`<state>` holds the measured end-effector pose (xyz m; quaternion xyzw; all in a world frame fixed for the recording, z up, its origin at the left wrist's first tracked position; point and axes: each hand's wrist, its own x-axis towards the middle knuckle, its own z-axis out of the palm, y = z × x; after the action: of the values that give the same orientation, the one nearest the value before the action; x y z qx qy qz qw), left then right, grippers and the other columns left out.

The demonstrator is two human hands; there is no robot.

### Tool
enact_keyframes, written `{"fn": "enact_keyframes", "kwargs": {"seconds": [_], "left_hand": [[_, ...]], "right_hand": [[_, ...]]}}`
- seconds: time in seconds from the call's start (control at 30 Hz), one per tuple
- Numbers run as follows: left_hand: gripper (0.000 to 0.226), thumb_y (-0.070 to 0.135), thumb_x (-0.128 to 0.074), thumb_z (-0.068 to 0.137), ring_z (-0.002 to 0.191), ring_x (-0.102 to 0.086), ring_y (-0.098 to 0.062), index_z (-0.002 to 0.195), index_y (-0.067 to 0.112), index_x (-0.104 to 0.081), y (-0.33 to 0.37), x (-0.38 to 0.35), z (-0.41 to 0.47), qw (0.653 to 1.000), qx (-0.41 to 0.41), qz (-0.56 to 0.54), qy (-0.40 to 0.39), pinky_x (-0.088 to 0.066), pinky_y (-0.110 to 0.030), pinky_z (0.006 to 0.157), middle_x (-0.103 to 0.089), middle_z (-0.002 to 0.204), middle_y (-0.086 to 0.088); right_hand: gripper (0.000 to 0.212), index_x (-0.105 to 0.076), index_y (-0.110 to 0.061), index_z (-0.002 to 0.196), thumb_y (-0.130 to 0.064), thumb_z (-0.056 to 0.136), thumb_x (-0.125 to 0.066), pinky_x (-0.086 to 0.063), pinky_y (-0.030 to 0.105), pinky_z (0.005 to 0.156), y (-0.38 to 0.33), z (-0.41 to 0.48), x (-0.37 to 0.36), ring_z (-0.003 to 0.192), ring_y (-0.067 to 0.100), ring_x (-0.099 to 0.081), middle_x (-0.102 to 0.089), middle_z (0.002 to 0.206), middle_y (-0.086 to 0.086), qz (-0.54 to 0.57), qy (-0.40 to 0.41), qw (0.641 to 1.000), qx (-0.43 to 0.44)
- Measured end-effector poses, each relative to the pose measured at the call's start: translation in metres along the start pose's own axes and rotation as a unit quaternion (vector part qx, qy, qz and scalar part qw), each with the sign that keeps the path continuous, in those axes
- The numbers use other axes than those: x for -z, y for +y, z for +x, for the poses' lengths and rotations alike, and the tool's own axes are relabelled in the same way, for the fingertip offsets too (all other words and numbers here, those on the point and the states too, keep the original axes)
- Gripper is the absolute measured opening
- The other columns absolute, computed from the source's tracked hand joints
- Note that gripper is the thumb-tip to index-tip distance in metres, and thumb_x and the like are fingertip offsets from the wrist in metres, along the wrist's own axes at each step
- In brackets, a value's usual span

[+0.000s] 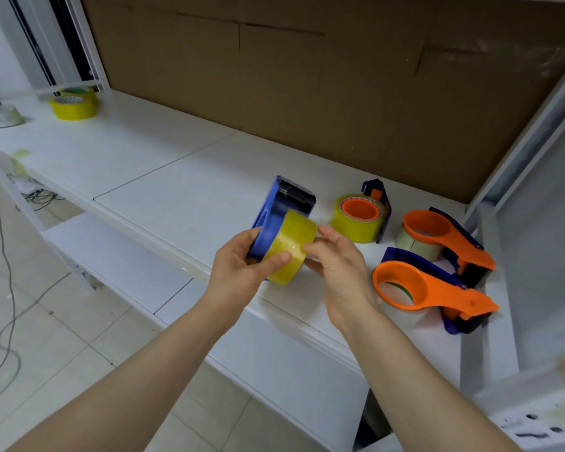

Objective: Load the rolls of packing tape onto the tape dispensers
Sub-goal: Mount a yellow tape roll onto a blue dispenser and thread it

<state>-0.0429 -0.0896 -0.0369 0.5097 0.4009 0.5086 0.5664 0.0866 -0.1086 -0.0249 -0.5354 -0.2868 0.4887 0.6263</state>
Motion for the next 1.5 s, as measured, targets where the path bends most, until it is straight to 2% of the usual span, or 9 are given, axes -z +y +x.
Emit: {"fn": "enact_keyframes", "kwargs": {"seconds": [0.2,0.37,0.53,0.7,0.83,0.9,1.07,1.3,1.5], "left_hand": [[0.035,-0.007,-0.073,0.071,0.074,-0.067,-0.012,0.099,0.013,-0.066,-0.001,0.0,-0.004,1.0,0.006,-0.007,-0.012,-0.056,-0.022,0.07,-0.071,0.085,-0.003],[0.036,-0.007,-0.073,0.071,0.073,-0.067,-0.01,0.101,0.012,-0.065,-0.001,0.002,-0.005,1.0,0.008,-0.006,-0.009,-0.056,-0.02,0.069,-0.071,0.086,-0.003],[0.03,-0.002,-0.072,0.075,0.073,-0.066,-0.007,0.099,0.014,-0.064,0.0,0.002,-0.005,1.0,0.005,0.019,-0.014,-0.054,-0.019,0.069,-0.07,0.086,0.0],[0.036,0.01,-0.077,0.075,0.082,-0.062,-0.014,0.104,0.02,-0.059,0.004,-0.003,-0.007,0.997,-0.002,0.075,-0.014,-0.054,-0.024,0.073,-0.066,0.091,0.002],[0.078,0.046,-0.085,0.052,0.099,-0.05,-0.015,0.116,0.026,-0.046,0.003,-0.012,-0.002,0.935,0.006,0.354,0.022,-0.037,-0.031,0.093,-0.055,0.106,0.008],[0.072,0.041,-0.082,0.059,0.101,-0.051,-0.016,0.118,0.026,-0.043,0.006,-0.014,0.0,0.901,-0.023,0.432,0.04,-0.028,-0.031,0.092,-0.054,0.108,0.009],[0.07,0.014,-0.066,0.076,0.108,-0.042,-0.018,0.138,0.023,-0.034,0.026,-0.003,0.004,0.892,-0.057,0.447,0.026,-0.023,-0.031,0.103,-0.049,0.119,0.004],[0.07,0.013,-0.063,0.079,0.118,-0.05,-0.03,0.141,0.016,-0.031,0.026,0.012,0.015,0.854,-0.057,0.517,0.021,-0.042,-0.034,0.09,-0.045,0.136,-0.009],[0.053,0.016,-0.064,0.079,0.105,-0.057,-0.03,0.129,0.017,-0.043,0.019,0.017,0.021,0.854,-0.049,0.517,0.041,-0.044,-0.032,0.078,-0.057,0.119,-0.008]], "right_hand": [[0.013,-0.07,-0.01,0.091,-0.02,0.088,-0.063,-0.042,0.014,0.068,-0.028,0.027,0.001,0.082,0.008,-0.06,-0.069,0.097,0.008,-0.245,-0.004,0.966,0.079],[0.006,-0.067,-0.012,0.083,-0.01,0.087,-0.063,-0.048,0.025,0.073,-0.028,0.038,0.001,0.072,0.008,-0.057,-0.062,0.074,-0.006,-0.276,-0.035,0.952,0.123],[0.013,-0.063,-0.011,0.096,-0.018,0.094,-0.053,-0.041,0.023,0.078,-0.019,0.037,-0.005,0.09,0.013,-0.053,-0.058,0.092,-0.002,-0.424,-0.005,0.872,0.245],[0.016,-0.061,-0.008,0.098,-0.019,0.095,-0.05,-0.043,0.029,0.081,-0.008,0.036,-0.014,0.097,0.021,-0.056,-0.062,0.099,0.005,-0.382,0.037,0.883,0.269],[0.016,-0.059,-0.01,0.099,-0.022,0.096,-0.048,-0.045,0.034,0.083,-0.001,0.036,-0.02,0.098,0.023,-0.056,-0.062,0.1,0.006,-0.343,0.062,0.905,0.242],[0.015,-0.059,-0.011,0.098,-0.022,0.096,-0.049,-0.046,0.036,0.085,-0.001,0.036,-0.024,0.098,0.023,-0.056,-0.061,0.099,0.005,-0.337,0.064,0.911,0.229],[0.013,-0.063,-0.01,0.097,-0.02,0.093,-0.055,-0.047,0.03,0.079,-0.007,0.039,-0.019,0.086,0.015,-0.057,-0.06,0.087,-0.003,-0.331,0.045,0.918,0.212],[0.01,-0.072,-0.014,0.088,-0.022,0.083,-0.069,-0.056,0.04,0.078,-0.02,0.042,-0.018,0.08,0.019,-0.066,-0.066,0.078,-0.004,-0.398,-0.016,0.896,0.197],[0.01,-0.07,-0.015,0.087,-0.023,0.086,-0.065,-0.055,0.042,0.079,-0.028,0.041,-0.022,0.078,0.021,-0.066,-0.063,0.075,-0.005,-0.46,-0.043,0.866,0.193]]}}
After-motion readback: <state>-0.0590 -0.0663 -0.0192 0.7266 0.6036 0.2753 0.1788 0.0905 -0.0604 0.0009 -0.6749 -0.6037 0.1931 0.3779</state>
